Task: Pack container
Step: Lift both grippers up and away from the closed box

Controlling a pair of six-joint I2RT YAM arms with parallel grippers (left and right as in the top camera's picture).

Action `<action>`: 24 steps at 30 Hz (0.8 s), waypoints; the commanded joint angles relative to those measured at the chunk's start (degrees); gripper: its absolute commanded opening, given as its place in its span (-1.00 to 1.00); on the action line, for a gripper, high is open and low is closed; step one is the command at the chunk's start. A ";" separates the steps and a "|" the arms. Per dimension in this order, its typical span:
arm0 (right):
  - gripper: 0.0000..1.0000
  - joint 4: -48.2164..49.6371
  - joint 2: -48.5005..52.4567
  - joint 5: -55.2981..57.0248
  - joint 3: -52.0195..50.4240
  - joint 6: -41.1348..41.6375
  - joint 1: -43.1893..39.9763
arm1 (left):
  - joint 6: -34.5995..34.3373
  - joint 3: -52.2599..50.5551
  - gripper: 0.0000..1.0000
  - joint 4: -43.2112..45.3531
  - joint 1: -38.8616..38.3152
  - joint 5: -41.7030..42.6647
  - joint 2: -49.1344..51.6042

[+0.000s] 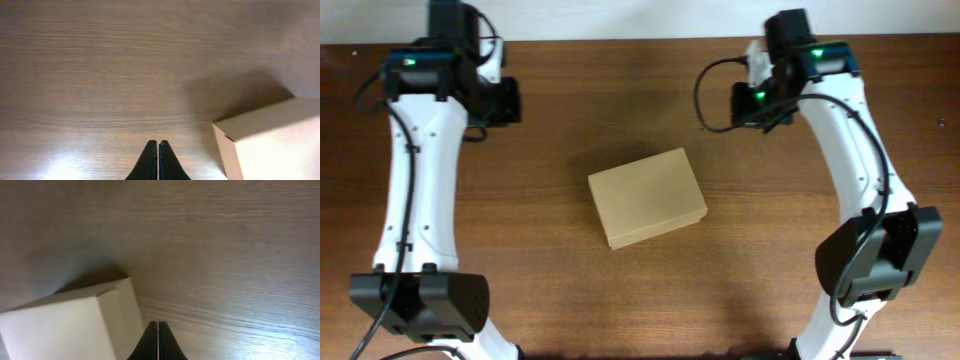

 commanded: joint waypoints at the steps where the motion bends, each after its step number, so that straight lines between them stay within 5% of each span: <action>1: -0.92 0.66 -0.44 0.55 0.44 0.39 -0.46 | 0.92 -4.42 -0.94 0.68 -3.48 1.05 -0.04; 10: -0.92 0.07 -0.44 2.62 0.44 0.42 -0.61 | 0.92 -12.94 -0.85 4.11 -8.44 1.03 -0.04; 11: -0.89 -0.42 -0.44 2.64 0.44 0.42 -0.61 | 0.92 -12.94 -0.36 4.31 -8.41 0.87 -0.04; 12: -0.74 -0.68 -0.44 2.62 0.44 0.42 -0.61 | 0.94 -12.94 -0.10 4.48 -8.33 0.48 -0.07; 14: -0.04 -1.14 -0.44 2.62 0.44 0.42 -0.61 | 0.94 -12.94 0.96 4.46 -8.28 -0.52 -0.07; 15: 0.89 -1.27 -0.44 2.62 0.44 0.42 -0.61 | 0.94 -12.94 0.99 4.46 -8.28 -0.48 -0.07; 24: 0.98 -1.22 -0.44 2.62 0.44 0.42 -0.61 | 0.92 -12.94 0.98 4.44 -8.28 -0.48 -0.07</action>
